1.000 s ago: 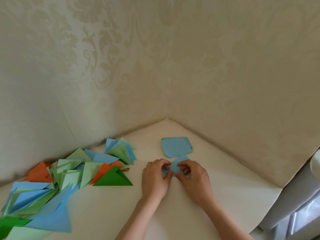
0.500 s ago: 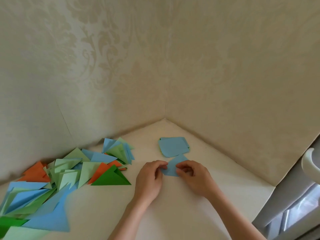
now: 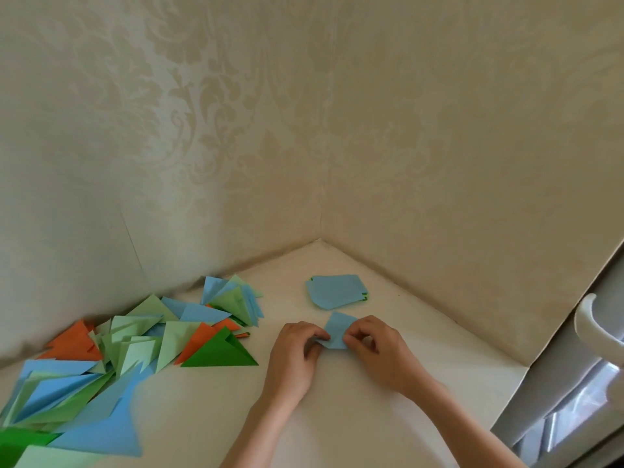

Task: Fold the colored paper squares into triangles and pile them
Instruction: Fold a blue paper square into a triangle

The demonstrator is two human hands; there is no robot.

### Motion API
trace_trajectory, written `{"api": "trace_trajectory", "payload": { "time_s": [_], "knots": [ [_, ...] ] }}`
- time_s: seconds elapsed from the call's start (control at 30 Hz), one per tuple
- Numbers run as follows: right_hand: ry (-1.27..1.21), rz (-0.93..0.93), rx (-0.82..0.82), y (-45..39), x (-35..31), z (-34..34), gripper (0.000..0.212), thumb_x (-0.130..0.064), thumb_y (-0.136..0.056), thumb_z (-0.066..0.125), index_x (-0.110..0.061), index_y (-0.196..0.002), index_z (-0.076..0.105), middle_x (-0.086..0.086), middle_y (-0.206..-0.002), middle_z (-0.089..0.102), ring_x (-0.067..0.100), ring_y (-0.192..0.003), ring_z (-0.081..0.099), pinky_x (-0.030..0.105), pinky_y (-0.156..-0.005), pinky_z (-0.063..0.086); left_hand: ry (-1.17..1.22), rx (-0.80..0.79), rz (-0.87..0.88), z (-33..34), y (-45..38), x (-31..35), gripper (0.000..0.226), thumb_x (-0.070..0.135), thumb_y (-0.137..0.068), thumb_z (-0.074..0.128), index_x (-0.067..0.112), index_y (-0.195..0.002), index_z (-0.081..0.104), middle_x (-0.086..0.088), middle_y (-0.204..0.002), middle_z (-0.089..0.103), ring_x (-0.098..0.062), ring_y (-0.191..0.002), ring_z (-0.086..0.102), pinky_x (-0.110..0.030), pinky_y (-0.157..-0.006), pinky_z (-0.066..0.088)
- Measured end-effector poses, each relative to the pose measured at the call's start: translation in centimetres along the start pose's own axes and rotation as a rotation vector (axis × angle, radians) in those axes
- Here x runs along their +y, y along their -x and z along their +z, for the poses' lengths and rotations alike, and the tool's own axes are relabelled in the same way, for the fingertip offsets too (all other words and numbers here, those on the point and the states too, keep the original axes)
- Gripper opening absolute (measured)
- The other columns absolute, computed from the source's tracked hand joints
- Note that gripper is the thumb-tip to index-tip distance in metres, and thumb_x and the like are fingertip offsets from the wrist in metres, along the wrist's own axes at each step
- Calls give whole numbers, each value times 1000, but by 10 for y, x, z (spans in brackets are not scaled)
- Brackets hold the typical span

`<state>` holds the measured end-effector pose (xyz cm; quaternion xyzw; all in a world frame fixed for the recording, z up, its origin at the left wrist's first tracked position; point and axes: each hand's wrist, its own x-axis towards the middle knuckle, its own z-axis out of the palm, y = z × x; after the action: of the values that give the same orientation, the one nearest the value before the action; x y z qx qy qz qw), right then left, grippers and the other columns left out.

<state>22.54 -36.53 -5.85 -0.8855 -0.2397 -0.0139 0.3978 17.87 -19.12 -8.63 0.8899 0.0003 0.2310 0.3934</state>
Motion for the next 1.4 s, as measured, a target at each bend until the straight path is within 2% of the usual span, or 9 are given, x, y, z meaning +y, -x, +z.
{"api": "trace_trajectory", "payload": {
  "time_s": [0.13,0.3,0.53,0.7,0.9,1.07,1.17,1.3,1.4],
  "knots": [
    [-22,-93,108,11,8,4,15,-18,-83,71,-24,-95,63,-13,-95,61,0,-86,60,10,-70,41,-9,-20,20,0,1,2,18,9,-81,69,28,-82,70,24,-79,59,-2,-86,49,-7,-75,35],
    [115,-172,34,19,18,4,19,-27,-79,68,-24,-97,71,-18,-110,54,-6,-100,55,6,-86,39,-31,-43,62,0,-1,2,12,16,-82,71,28,-85,71,22,-78,60,-4,-86,50,-10,-76,36],
    [102,-70,125,8,12,12,13,-31,-85,70,-19,-82,72,-14,-97,56,-3,-89,55,3,-74,37,4,-23,-34,2,0,1,19,20,-84,70,30,-100,65,19,-81,53,0,-87,49,-8,-74,35],
    [76,14,178,4,8,20,19,-31,-82,72,-23,-70,61,-9,-88,55,6,-79,56,8,-70,40,-22,37,-38,6,-1,5,26,26,-83,71,27,-106,59,19,-73,52,0,-82,47,-19,-78,35],
    [77,55,204,2,7,23,19,-33,-81,74,-20,-74,61,-11,-84,51,3,-75,54,8,-67,39,-118,51,-32,12,-5,2,31,36,-83,70,29,-109,55,18,-72,52,-6,-81,46,-23,-75,31],
    [40,58,198,1,9,25,17,-28,-78,76,-23,-81,60,-10,-88,52,0,-79,54,6,-71,39,-98,66,-54,13,-4,2,32,31,-81,72,31,-108,53,18,-72,54,-5,-81,47,-24,-76,34],
    [6,66,173,-1,9,23,22,-23,-77,77,-28,-84,57,-8,-89,54,0,-79,53,6,-71,38,-66,75,-66,12,-5,2,33,28,-79,74,32,-105,53,16,-73,55,-3,-81,47,-24,-78,36],
    [0,71,126,-5,10,16,25,-16,-76,77,-26,-88,58,-7,-87,55,2,-78,53,4,-71,37,-30,71,-75,10,-5,-1,30,24,-78,75,30,-101,56,16,-76,56,0,-85,46,-21,-76,38],
    [-14,78,99,-5,10,12,23,-12,-78,75,-23,-90,60,-7,-87,56,4,-79,54,4,-71,37,-32,69,-63,9,-5,-3,27,18,-78,75,29,-96,59,15,-78,56,-3,-85,48,-14,-75,37]
  ]
}}
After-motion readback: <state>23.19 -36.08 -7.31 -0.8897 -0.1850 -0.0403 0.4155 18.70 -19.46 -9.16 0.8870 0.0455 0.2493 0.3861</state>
